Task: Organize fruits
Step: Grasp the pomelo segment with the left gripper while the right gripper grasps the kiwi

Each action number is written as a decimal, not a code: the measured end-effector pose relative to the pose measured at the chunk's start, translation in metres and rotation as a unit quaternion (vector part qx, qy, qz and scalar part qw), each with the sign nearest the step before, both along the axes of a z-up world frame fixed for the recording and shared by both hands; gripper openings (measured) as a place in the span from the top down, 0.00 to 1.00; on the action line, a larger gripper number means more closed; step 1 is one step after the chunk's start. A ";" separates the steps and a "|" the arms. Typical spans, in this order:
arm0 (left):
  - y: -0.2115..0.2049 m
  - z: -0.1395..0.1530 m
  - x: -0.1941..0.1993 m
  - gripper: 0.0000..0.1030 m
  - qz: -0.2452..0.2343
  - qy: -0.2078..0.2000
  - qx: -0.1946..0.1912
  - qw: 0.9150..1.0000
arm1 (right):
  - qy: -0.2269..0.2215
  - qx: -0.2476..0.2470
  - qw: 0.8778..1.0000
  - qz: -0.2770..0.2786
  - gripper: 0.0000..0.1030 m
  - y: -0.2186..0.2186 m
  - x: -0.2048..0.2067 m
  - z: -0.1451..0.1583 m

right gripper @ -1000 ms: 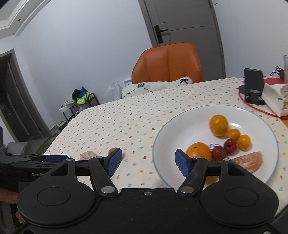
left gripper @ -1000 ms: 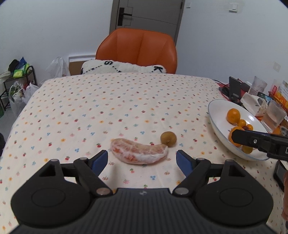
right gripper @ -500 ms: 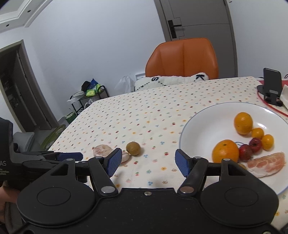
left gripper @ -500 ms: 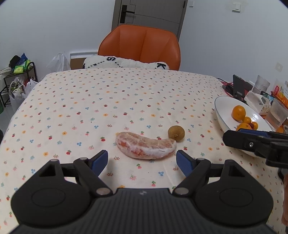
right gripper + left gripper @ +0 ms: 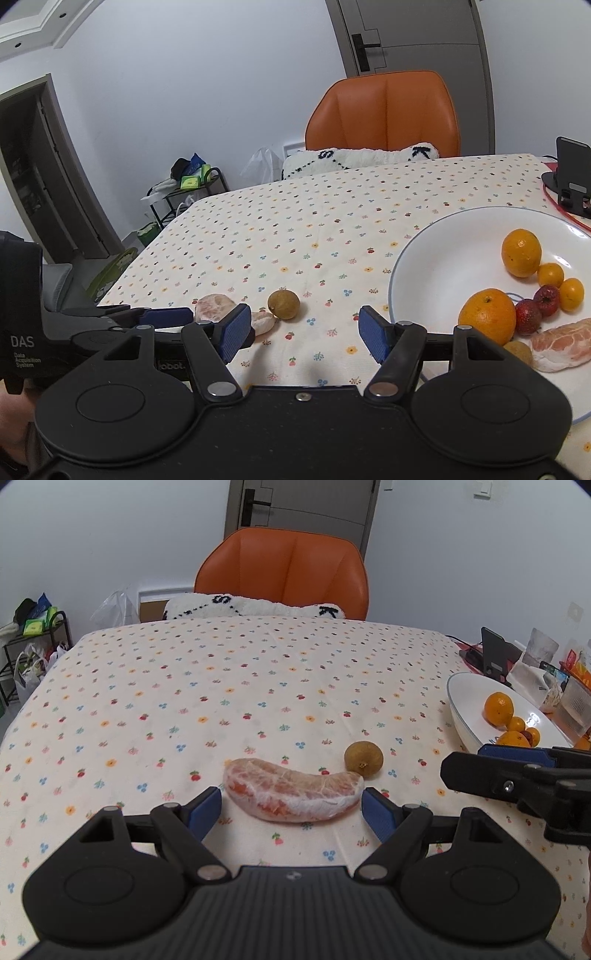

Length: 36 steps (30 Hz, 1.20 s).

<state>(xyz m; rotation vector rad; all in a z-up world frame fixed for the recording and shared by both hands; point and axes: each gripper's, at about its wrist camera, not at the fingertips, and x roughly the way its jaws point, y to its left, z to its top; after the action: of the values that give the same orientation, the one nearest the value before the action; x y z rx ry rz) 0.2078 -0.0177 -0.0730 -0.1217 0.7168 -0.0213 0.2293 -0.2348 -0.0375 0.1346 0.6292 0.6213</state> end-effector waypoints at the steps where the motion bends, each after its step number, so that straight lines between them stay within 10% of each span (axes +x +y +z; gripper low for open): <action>1: -0.001 0.000 0.002 0.20 0.001 0.000 0.002 1.000 | 0.001 0.000 1.000 -0.001 0.37 0.000 0.000 0.000; 36: 0.038 0.012 -0.017 0.21 0.038 -0.015 0.006 0.999 | 0.012 -0.004 1.000 0.014 0.43 0.032 0.019 -0.012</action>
<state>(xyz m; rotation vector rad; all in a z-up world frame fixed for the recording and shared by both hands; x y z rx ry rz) 0.1908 0.0203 -0.0609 -0.1374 0.6822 0.0539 0.2483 -0.2031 -0.0491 0.1253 0.6574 0.6449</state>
